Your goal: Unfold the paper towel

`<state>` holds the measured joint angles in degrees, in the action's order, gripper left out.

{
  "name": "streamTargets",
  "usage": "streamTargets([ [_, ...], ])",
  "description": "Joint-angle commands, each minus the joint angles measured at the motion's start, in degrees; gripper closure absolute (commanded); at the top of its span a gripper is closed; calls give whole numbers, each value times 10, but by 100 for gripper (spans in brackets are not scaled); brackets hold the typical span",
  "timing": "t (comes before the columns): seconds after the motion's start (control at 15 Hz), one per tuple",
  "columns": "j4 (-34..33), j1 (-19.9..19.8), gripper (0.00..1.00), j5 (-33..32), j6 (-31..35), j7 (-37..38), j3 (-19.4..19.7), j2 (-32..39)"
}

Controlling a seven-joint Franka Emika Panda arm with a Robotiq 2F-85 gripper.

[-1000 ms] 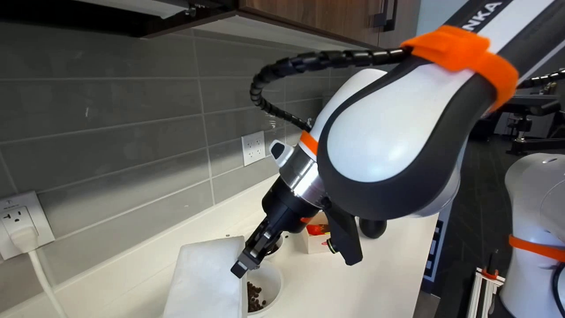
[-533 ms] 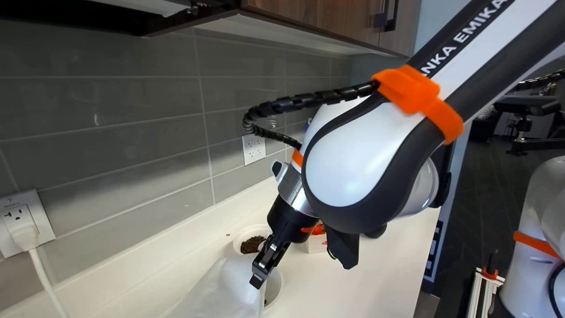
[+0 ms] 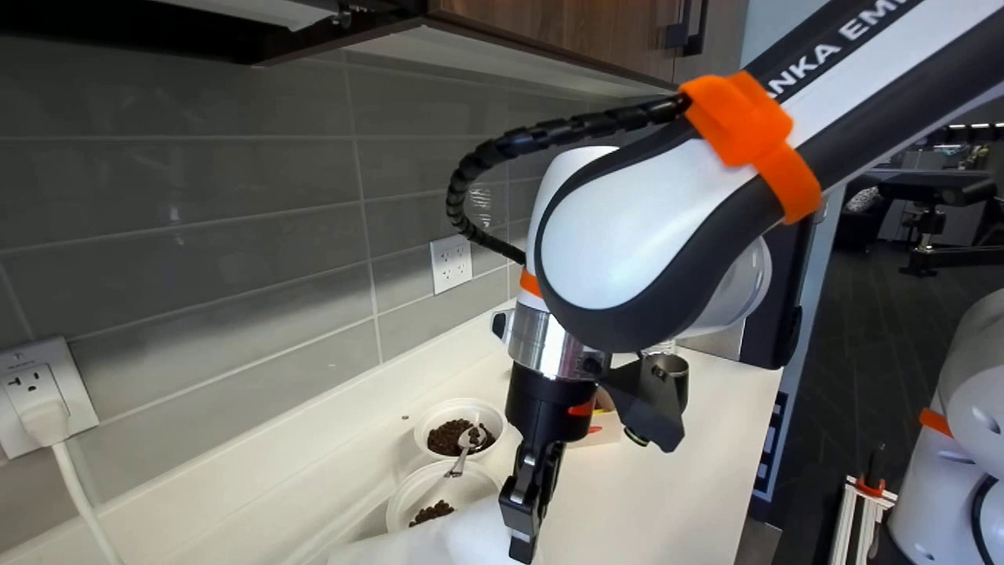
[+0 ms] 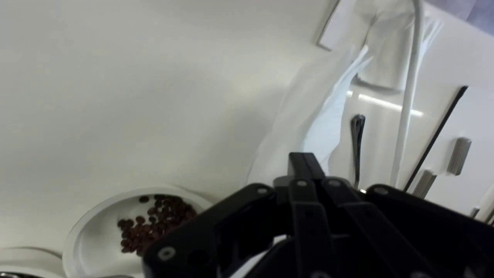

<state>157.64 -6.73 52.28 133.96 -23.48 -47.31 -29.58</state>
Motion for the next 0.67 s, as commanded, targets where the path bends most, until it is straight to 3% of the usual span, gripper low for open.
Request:
streamTargets([
  [0.0,0,-10,100,-34,-127,15,10,-60],
  [0.33,0,-33,100,-73,-217,20,5,-72],
  [0.6,3,-73,100,-111,-241,26,-17,-53],
])
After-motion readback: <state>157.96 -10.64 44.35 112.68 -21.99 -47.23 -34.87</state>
